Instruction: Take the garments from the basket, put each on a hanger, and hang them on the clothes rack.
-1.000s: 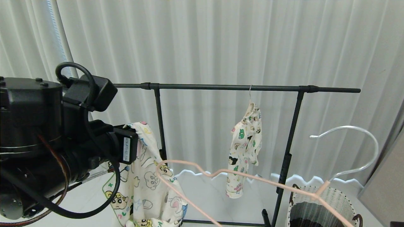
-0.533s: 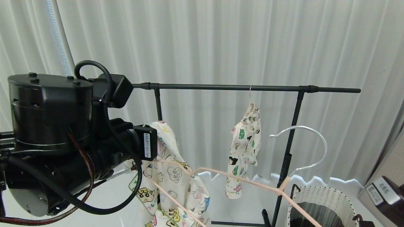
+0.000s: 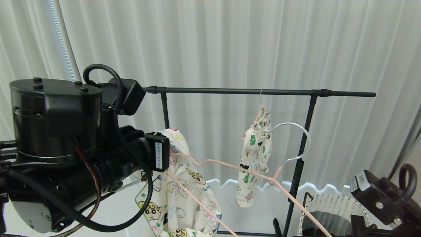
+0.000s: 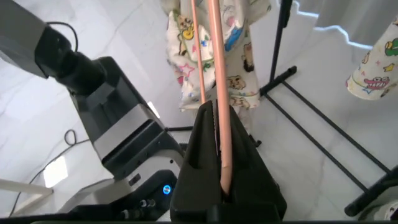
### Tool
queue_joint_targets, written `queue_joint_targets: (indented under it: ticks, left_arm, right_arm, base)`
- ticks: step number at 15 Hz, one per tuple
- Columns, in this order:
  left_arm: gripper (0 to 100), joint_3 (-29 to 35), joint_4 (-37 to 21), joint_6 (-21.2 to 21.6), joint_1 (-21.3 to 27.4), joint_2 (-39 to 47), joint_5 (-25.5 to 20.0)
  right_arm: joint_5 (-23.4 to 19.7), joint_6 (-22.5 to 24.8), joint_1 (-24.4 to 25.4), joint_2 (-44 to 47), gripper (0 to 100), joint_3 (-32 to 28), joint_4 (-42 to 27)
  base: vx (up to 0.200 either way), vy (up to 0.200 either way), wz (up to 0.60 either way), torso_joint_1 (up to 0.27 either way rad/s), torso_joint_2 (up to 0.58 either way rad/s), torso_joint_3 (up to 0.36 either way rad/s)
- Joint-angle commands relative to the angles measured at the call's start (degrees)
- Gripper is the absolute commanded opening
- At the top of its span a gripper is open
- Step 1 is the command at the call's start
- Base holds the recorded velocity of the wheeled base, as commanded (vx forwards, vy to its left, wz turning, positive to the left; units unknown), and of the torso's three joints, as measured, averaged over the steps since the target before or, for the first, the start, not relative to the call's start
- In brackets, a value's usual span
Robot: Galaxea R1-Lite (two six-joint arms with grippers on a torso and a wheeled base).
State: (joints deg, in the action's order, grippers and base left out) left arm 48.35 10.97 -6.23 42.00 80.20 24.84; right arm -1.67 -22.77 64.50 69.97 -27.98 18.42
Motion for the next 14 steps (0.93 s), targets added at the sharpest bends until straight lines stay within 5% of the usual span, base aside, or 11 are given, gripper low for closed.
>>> queue_joint_targets:
  ticks: [1,14]
  left_arm:
    - [0,-0.01,0.01,-0.01,2.04,-0.05,0.12]
    - [0,5.62,-0.07,-2.12,9.86,-0.22,0.47]
  right_arm:
    - [0.97,0.01,-0.16,3.33,0,-0.06,3.73]
    - [5.45,-0.43,1.86,21.08,0,-6.74,17.09]
  base:
    - [0.0,0.0,0.0,0.0,0.0,0.0]
    - [0.0,0.0,0.0,0.0,0.0,0.0]
